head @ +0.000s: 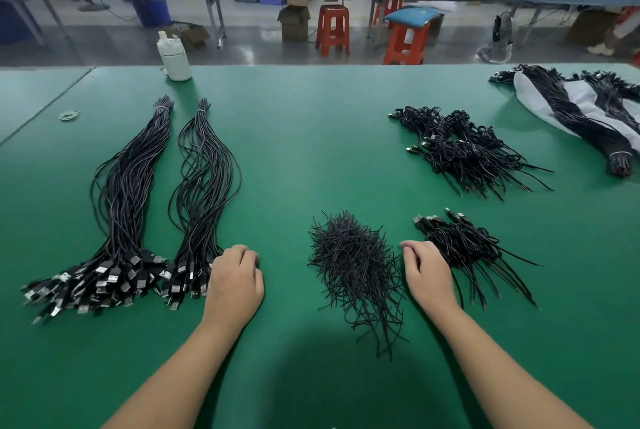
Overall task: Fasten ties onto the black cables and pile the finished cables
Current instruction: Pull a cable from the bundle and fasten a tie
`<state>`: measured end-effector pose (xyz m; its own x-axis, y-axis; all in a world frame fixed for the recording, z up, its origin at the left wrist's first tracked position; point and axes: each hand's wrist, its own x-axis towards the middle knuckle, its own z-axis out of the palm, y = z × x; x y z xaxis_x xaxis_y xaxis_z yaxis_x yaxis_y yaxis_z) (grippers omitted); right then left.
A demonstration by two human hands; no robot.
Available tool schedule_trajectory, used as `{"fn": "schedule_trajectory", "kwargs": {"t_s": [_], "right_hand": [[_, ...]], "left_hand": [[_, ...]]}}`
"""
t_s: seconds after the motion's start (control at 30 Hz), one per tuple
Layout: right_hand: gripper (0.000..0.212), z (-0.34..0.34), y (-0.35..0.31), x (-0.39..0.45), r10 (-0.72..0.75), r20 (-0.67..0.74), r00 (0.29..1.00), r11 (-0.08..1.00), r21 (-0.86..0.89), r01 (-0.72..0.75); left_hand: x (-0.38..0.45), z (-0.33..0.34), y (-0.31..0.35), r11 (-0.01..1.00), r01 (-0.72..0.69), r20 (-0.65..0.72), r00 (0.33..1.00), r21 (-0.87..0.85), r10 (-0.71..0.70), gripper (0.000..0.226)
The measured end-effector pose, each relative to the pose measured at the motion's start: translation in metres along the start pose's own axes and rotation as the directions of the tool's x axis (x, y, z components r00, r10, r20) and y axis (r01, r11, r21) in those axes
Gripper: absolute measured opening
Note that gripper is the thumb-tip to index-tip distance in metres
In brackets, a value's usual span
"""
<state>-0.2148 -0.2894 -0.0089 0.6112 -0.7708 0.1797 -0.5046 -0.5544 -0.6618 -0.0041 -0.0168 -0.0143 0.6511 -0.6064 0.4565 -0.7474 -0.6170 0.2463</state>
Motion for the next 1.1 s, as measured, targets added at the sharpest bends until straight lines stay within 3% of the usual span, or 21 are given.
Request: {"fn": "schedule_trajectory", "kwargs": {"t_s": [0.13, 0.3, 0.37, 0.47, 0.53, 0.63, 0.7, 0.77, 0.87, 0.93, 1.1], "right_hand": [[0.024, 0.002, 0.004, -0.001, 0.032, -0.025, 0.999, 0.998, 0.054, -0.03], [0.022, 0.004, 0.005, 0.001, 0.041, -0.025, 0.999, 0.998, 0.056, -0.039], [0.021, 0.004, 0.006, 0.0, 0.047, -0.032, 0.998, 0.997, 0.066, -0.045], [0.017, 0.004, 0.006, 0.0, 0.046, -0.041, 0.998, 0.995, 0.088, -0.042], [0.013, 0.004, 0.005, -0.001, 0.035, -0.041, 0.999, 0.996, 0.079, -0.032], [0.01, 0.004, 0.003, -0.002, 0.035, -0.04, 0.999, 0.996, 0.086, -0.031], [0.01, 0.003, 0.003, -0.002, 0.036, -0.038, 0.999, 0.996, 0.089, -0.032], [0.01, 0.004, 0.003, -0.002, 0.035, -0.039, 0.999, 0.995, 0.091, -0.031], [0.01, 0.005, 0.003, -0.002, 0.033, -0.039, 0.999, 0.996, 0.088, -0.029], [0.01, 0.005, 0.005, -0.002, 0.032, -0.042, 0.999, 0.996, 0.089, -0.029], [0.012, 0.006, 0.006, -0.002, 0.03, -0.036, 0.999, 0.996, 0.087, -0.027]], "left_hand": [[-0.001, 0.002, -0.003, 0.997, -0.021, -0.018, 1.0, 0.077, 0.022, 0.016], [0.001, 0.0, 0.001, 0.964, 0.147, 0.065, 0.984, 0.22, -0.165, 0.029], [0.003, -0.003, 0.003, 0.962, 0.147, 0.098, 0.98, 0.231, -0.173, 0.03], [0.018, -0.014, -0.007, 0.964, 0.205, 0.011, 0.978, 0.17, -0.209, 0.026], [0.037, -0.028, -0.023, 0.904, 0.403, -0.004, 0.913, 0.142, -0.407, 0.033], [0.06, -0.046, -0.055, 0.756, 0.622, 0.169, 0.739, 0.201, -0.653, 0.041], [0.066, -0.054, -0.066, 0.749, 0.627, 0.272, 0.697, 0.217, -0.663, 0.031], [0.068, -0.06, -0.069, 0.758, 0.62, 0.246, 0.718, 0.2, -0.652, 0.017], [0.069, -0.064, -0.067, 0.765, 0.594, 0.238, 0.729, 0.247, -0.642, 0.019], [0.07, -0.065, -0.066, 0.751, 0.599, 0.274, 0.7, 0.279, -0.66, 0.012], [0.074, -0.069, -0.061, 0.721, 0.617, 0.31, 0.651, 0.315, -0.693, 0.02]]}}
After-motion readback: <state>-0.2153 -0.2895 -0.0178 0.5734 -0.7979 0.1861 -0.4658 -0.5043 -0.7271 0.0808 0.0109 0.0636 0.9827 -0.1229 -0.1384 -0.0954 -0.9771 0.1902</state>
